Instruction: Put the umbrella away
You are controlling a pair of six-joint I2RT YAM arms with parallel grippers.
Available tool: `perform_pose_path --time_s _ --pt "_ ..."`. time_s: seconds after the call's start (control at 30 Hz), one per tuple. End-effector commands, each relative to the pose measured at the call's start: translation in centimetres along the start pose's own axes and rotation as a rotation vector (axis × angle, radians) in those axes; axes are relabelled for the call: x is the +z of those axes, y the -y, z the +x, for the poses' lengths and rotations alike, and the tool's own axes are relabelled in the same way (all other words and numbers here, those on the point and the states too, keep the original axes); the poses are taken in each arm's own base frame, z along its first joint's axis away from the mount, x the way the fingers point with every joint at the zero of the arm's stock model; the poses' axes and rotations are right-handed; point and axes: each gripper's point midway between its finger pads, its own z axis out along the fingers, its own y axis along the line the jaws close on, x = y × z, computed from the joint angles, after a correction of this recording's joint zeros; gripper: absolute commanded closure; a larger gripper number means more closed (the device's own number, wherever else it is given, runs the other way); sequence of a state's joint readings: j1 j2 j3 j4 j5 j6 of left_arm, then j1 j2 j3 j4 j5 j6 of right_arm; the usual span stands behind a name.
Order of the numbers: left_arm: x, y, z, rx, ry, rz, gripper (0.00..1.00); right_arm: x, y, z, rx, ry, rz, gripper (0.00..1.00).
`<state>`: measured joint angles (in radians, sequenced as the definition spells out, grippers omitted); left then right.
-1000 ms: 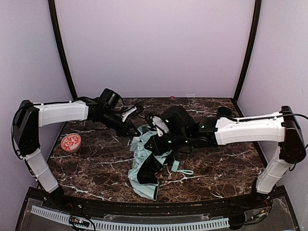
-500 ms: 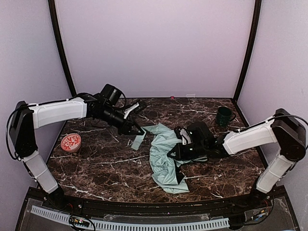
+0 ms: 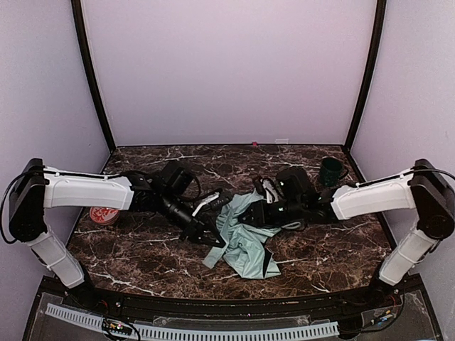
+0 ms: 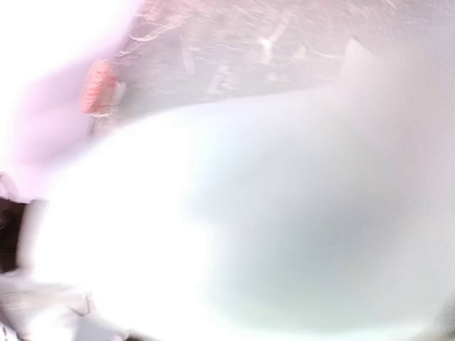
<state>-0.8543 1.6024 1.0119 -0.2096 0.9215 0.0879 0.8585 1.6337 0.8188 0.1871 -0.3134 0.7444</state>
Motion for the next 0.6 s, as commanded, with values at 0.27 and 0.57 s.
perform_pose_path --time_s 0.27,0.57 --pt "-1.0 0.3 -4.0 0.069 0.110 0.023 1.00 -13.4 -12.9 -6.6 -0.722 0.102 -0.135 0.36" --pt "-1.7 1.4 -4.6 0.069 0.113 -0.016 1.00 -9.2 -2.0 -7.0 -1.152 -0.233 0.073 0.01"
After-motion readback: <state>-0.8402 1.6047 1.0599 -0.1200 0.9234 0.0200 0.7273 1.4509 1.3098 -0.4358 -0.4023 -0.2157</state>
